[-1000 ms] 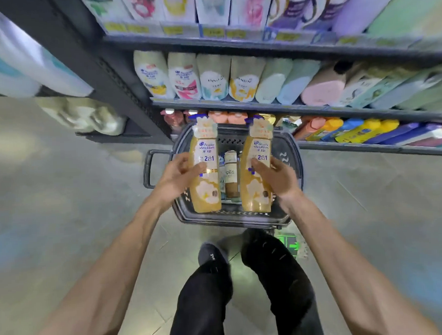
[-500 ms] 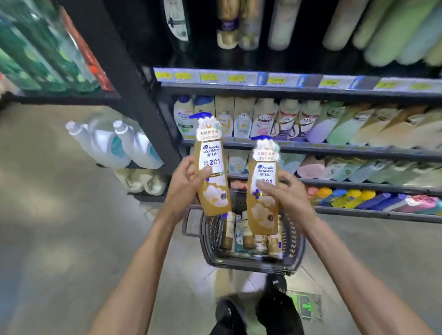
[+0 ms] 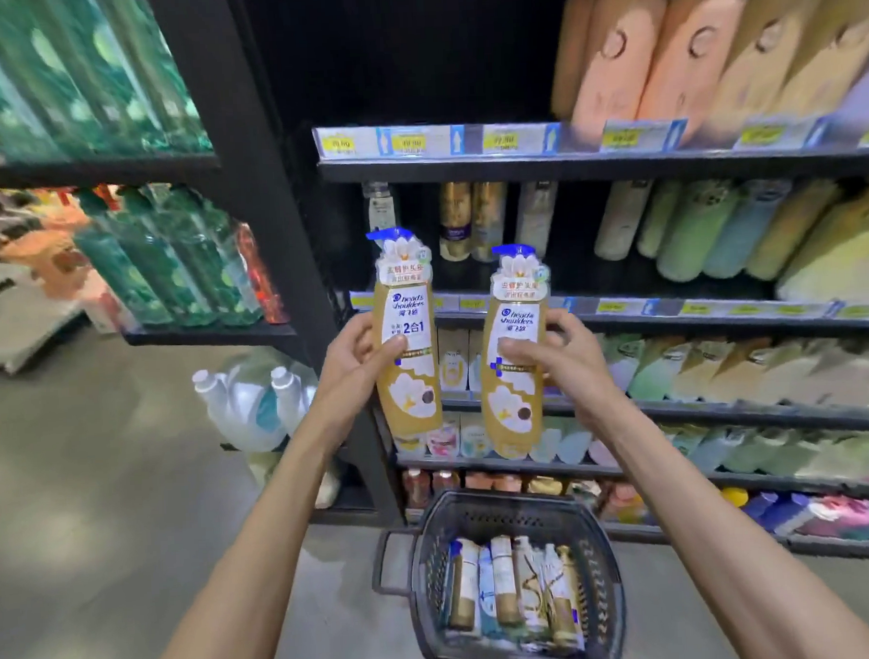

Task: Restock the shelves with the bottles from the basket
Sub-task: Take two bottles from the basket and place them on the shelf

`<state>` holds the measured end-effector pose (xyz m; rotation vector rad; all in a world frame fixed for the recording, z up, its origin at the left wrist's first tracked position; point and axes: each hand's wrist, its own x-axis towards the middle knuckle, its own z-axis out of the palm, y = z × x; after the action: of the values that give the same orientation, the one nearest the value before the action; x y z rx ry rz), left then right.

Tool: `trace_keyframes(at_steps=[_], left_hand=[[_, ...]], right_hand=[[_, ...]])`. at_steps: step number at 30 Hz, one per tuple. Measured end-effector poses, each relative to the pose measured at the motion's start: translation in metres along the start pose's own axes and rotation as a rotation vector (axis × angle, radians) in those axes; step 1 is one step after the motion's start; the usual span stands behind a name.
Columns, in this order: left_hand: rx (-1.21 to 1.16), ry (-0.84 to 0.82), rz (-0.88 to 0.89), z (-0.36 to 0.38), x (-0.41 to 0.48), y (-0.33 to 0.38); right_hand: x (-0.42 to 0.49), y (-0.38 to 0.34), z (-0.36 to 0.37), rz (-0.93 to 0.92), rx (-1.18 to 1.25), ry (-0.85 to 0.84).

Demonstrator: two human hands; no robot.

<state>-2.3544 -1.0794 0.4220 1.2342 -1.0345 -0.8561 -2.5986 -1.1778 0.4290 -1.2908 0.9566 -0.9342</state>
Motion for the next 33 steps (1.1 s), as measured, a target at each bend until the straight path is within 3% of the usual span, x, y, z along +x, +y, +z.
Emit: trace_keyframes(at_steps=[12, 33], left_hand=[[0.06, 0.043, 0.178, 0.003, 0.059, 0.074], [0.068, 0.127, 0.257, -0.023, 0.133, 0.106]], right_hand=[[0.061, -0.082, 0.002, -0.205, -0.028, -0.121], [0.148, -0.139, 0.034, -0.315, -0.012, -0.228]])
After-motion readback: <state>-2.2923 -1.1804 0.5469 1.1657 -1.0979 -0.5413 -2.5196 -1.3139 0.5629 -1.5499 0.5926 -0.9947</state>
